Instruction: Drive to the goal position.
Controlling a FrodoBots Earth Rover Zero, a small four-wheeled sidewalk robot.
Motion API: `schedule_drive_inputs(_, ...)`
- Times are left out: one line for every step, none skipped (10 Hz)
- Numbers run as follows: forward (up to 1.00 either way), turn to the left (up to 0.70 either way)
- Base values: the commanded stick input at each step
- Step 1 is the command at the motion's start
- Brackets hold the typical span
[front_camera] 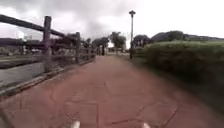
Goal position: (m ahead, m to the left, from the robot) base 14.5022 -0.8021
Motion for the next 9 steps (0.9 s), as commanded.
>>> schedule_drive_inputs(0.7, 0.0)
schedule_drive_inputs(0.7, 0.0)
schedule_drive_inputs(0.7, 0.0)
schedule_drive_inputs(0.7, 0.0)
schedule_drive_inputs(0.7, 0.0)
schedule_drive_inputs(0.7, 0.0)
schedule_drive_inputs(0.7, 0.0)
schedule_drive_inputs(0.7, 0.0)
schedule_drive_inputs(0.7, 0.0)
